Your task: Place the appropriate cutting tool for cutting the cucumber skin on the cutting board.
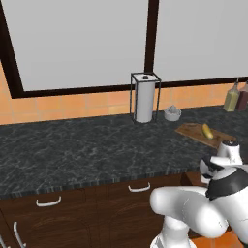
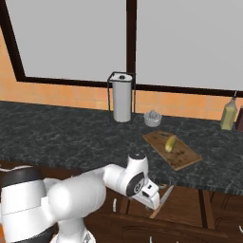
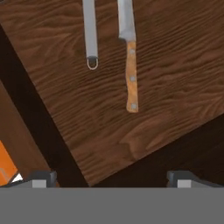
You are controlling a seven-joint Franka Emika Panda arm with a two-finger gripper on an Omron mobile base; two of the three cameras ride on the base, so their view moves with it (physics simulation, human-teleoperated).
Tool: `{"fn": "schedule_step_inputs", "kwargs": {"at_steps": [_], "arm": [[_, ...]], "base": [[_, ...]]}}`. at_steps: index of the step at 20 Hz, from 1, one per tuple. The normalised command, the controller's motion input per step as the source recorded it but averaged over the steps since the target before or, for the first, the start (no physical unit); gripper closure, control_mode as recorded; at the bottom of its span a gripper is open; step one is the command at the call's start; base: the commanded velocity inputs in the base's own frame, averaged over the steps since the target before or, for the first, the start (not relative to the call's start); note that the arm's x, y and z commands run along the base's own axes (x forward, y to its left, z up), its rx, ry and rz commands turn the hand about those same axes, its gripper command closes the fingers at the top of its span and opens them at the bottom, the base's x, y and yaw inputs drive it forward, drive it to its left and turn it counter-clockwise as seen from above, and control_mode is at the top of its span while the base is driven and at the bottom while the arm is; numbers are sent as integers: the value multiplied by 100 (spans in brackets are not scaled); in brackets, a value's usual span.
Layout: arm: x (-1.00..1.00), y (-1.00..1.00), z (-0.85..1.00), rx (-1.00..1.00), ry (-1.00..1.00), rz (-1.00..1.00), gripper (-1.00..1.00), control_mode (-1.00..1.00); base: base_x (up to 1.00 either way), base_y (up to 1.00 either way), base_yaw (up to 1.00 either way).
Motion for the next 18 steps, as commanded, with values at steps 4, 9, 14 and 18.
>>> {"fn": "schedule_step_inputs", "kwargs": {"at_steps": [4,9,14,18], "arm": [[-4,-16,-29,0,0,0,-100,-100],[0,-25,-27,0,3,0,-100,-100],[-48,-1,-4,0,2,0,-100,-100],[-80,0,-1,0,2,0,-100,-100]], "base": [[0,0,0],[0,0,0],[0,0,0],[0,0,0]]}}
